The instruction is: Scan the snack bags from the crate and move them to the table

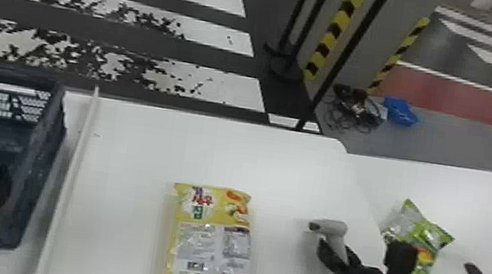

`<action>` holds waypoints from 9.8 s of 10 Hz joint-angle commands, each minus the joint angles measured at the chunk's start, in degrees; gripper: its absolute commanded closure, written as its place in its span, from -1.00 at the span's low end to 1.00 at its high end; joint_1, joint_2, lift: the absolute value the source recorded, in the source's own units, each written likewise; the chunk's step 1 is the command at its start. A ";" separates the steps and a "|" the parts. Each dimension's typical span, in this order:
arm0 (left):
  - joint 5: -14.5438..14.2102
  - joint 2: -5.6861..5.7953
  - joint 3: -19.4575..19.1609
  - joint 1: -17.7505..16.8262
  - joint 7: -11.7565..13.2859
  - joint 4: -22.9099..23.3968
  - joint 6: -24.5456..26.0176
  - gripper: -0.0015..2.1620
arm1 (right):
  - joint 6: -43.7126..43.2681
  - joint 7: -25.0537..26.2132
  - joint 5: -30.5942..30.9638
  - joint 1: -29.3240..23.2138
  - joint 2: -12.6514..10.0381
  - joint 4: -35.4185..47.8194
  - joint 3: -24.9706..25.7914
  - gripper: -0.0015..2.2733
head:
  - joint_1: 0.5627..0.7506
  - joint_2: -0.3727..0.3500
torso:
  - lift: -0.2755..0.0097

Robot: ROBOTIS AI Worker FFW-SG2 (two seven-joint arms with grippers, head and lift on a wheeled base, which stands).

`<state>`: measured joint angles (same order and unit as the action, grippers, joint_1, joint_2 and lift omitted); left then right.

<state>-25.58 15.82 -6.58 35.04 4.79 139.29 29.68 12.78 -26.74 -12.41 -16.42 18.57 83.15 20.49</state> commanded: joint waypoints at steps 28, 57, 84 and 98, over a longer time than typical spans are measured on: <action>-0.70 2.90 1.49 -0.59 -2.59 0.11 -2.47 -0.97 | -8.42 32.10 9.86 -32.80 -14.44 36.21 -34.46 0.97 | 0.41 0.39 | 0.27; -0.79 2.37 0.78 2.13 -1.36 3.18 -2.30 -0.97 | -9.65 31.14 0.28 -21.90 -12.24 31.20 -18.55 0.97 | 0.41 -0.02 | 0.27; -1.58 3.07 1.84 -0.41 -0.66 1.25 -1.42 -0.97 | 2.48 17.34 -2.27 -12.85 -9.52 26.45 -7.30 -0.97 | 0.41 -0.65 | 0.27; -1.14 2.98 2.19 -0.06 -0.04 0.99 -1.42 -0.97 | 40.27 -14.65 -8.69 0.78 -7.50 21.09 -3.00 -0.96 | 0.41 -0.22 | 0.27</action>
<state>-26.75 18.80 -4.37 34.98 4.74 140.27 28.26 53.17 -41.40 -21.16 -16.12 10.93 105.12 17.74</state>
